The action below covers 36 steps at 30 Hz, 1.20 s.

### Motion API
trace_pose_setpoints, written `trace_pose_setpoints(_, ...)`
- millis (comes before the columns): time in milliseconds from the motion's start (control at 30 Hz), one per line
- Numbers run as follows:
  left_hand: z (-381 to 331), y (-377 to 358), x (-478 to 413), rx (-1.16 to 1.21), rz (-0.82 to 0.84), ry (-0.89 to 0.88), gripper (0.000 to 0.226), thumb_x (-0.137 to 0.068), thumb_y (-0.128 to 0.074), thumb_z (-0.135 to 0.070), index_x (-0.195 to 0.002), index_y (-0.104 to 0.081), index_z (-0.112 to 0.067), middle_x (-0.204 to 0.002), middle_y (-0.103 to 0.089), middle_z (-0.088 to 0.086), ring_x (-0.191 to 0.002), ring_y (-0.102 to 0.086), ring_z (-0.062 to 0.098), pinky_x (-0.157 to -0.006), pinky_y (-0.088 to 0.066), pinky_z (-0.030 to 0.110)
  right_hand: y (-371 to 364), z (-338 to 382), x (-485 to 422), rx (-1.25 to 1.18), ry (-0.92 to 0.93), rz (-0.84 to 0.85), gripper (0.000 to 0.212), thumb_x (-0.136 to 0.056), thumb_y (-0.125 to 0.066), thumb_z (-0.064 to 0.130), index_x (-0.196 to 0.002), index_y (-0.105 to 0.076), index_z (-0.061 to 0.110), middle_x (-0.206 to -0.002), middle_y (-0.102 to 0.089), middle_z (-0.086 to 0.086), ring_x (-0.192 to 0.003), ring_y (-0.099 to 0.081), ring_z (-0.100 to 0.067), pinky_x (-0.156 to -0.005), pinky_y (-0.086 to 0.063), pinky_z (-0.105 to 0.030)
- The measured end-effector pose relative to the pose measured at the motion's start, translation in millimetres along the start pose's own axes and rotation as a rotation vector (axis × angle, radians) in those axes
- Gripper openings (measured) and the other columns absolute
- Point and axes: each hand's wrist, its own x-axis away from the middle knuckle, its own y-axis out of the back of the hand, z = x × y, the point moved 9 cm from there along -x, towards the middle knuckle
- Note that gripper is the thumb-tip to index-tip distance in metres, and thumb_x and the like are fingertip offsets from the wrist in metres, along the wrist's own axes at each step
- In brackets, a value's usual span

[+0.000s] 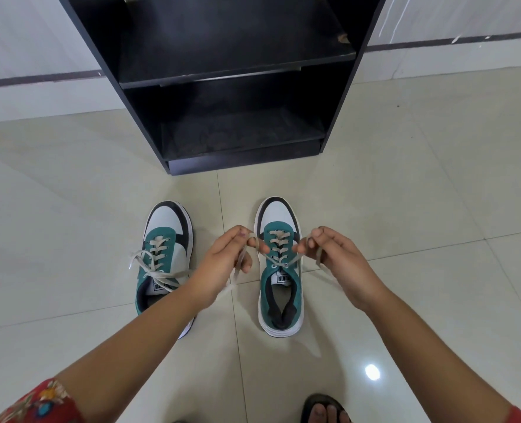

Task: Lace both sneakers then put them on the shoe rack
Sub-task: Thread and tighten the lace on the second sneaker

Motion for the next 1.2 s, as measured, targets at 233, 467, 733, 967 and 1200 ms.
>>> trace_pose_setpoints(233, 8, -19, -4, -0.061, 0.112, 0.023, 0.022, -0.1, -0.032, -0.011, -0.098, -0.055, -0.012, -0.074, -0.053, -0.002, -0.044, -0.03, 0.006, -0.045, -0.024, 0.016, -17, -18, -8, -0.078, -0.027, 0.063, 0.032, -0.097, -0.039, 0.004, -0.108, -0.068, 0.013, -0.078, -0.056, -0.001, -0.072, -0.059, -0.008, -0.076, -0.049, -0.019)
trace_pose_setpoints(467, 13, -37, -3, -0.082, 0.311, 0.021, 0.015, -0.096, -0.043, -0.005, -0.109, -0.038, -0.011, -0.065, -0.06, -0.001, -0.043, -0.028, 0.007, -0.043, -0.024, 0.017, -19, -29, -16, -0.167, -0.033, -0.001, 0.019, -0.088, -0.053, -0.005, -0.091, -0.048, 0.013, -0.071, -0.069, -0.001, -0.061, -0.063, -0.008, -0.062, -0.049, -0.018)
trace_pose_setpoints(733, 27, -30, -12, -0.018, 0.25, 0.174, 0.02, -0.092, -0.053, -0.012, -0.112, -0.051, -0.016, -0.061, -0.063, 0.002, -0.04, -0.03, 0.008, -0.041, -0.025, 0.016, -37, -13, -13, 0.023, 0.086, 0.176, 0.008, -0.087, -0.059, -0.002, -0.091, -0.063, 0.004, -0.07, -0.071, -0.006, -0.07, -0.065, -0.009, -0.074, -0.049, -0.018)
trace_pose_setpoints(967, 34, -15, -19, 0.046, 0.037, 0.194, 0.006, -0.09, -0.057, -0.013, -0.086, -0.054, -0.011, -0.056, -0.064, 0.004, -0.041, -0.03, 0.011, -0.041, -0.025, 0.017, -35, -19, -14, 0.032, 0.084, 0.176, 0.01, -0.091, -0.054, 0.002, -0.1, -0.059, 0.0, -0.077, -0.064, -0.007, -0.07, -0.06, -0.008, -0.069, -0.047, -0.018)
trace_pose_setpoints(1200, 19, -8, -15, -0.213, -0.081, 0.018, 0.011, -0.08, -0.07, -0.011, -0.082, -0.06, -0.011, -0.073, -0.067, -0.002, -0.053, -0.055, -0.003, -0.051, -0.038, 0.009, -25, -28, -19, -0.091, -0.037, 0.025, 0.011, -0.097, -0.045, 0.009, -0.092, -0.054, 0.004, -0.059, -0.065, -0.006, -0.048, -0.056, -0.013, -0.052, -0.049, -0.02)
